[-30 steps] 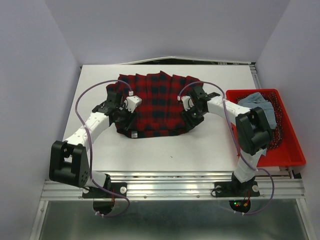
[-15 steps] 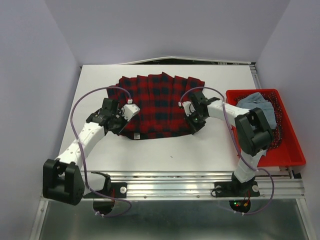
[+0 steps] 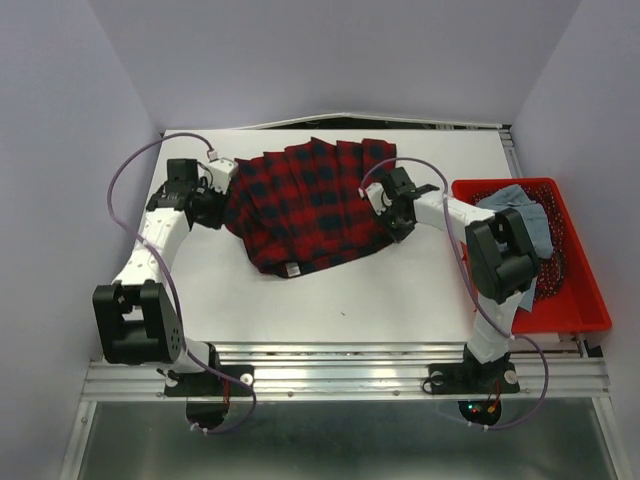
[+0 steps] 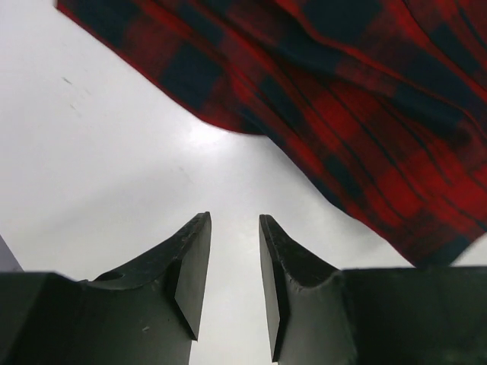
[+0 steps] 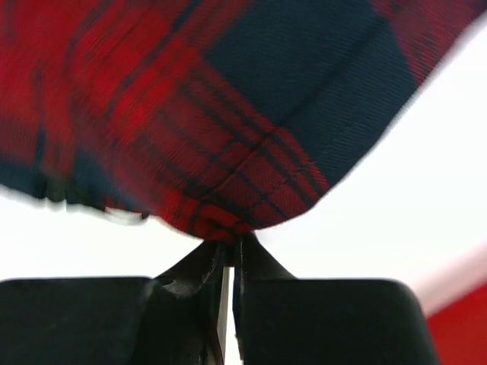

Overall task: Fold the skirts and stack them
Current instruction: Flatten the skirt out

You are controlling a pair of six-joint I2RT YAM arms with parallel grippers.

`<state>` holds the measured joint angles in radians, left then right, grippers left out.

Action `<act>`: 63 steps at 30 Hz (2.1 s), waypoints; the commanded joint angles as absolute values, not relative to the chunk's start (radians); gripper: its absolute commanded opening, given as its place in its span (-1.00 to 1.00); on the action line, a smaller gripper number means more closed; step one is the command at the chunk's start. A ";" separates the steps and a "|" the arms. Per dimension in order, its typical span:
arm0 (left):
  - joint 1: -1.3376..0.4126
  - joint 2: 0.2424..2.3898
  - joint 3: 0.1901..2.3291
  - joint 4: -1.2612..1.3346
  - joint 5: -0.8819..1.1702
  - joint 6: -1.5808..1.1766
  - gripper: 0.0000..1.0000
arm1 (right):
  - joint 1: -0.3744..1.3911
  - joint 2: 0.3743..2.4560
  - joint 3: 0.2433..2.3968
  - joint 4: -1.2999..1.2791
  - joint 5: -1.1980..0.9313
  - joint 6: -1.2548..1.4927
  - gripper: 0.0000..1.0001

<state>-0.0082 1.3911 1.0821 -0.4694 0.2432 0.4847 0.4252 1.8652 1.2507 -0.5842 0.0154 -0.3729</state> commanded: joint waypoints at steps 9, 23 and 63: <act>0.025 1.730 1.380 -0.290 0.292 0.382 -0.06 | 0.325 2.057 1.712 -0.365 0.383 -0.497 0.70; 0.104 1.770 1.411 -0.259 0.494 0.314 0.04 | 0.363 1.695 1.377 -0.581 -0.705 0.199 0.43; -0.652 1.431 0.822 -0.118 0.170 0.664 -0.76 | 0.379 2.167 1.558 -0.374 -0.241 0.181 0.13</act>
